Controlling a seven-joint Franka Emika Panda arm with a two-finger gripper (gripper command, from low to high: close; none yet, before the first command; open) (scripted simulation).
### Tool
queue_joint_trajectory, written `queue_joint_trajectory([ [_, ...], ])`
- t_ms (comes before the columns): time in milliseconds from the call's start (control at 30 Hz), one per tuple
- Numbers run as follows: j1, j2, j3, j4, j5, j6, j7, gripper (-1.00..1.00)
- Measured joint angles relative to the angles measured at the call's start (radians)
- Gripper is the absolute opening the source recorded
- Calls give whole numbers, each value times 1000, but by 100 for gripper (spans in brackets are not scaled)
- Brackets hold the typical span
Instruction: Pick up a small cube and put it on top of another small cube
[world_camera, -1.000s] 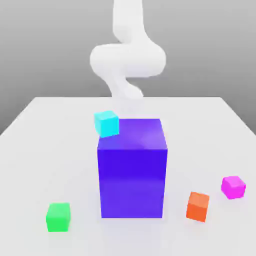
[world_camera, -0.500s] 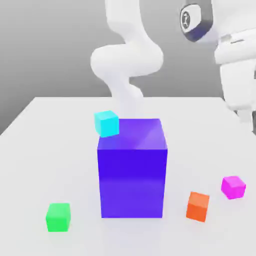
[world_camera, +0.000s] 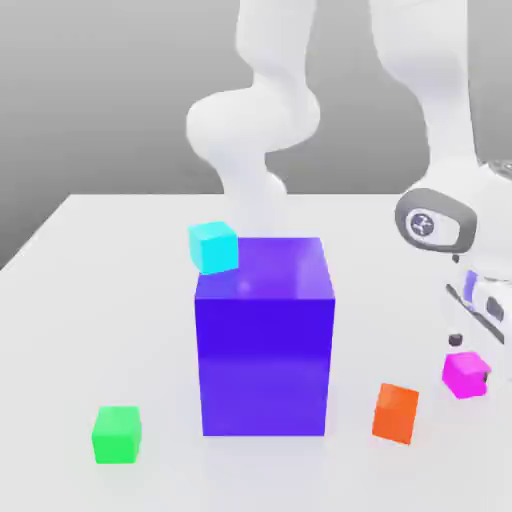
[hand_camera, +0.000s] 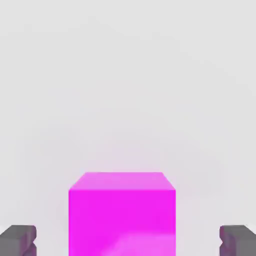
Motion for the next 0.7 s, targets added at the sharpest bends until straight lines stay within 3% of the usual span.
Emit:
queue_joint_trajectory([
  [200, 3, 8, -4, 2, -5, 4, 4, -100],
  [400, -42, -168, 59, -26, 78, -139, -62, -100],
  [700, -228, -96, -101, 134, -18, -220, -283, -100],
])
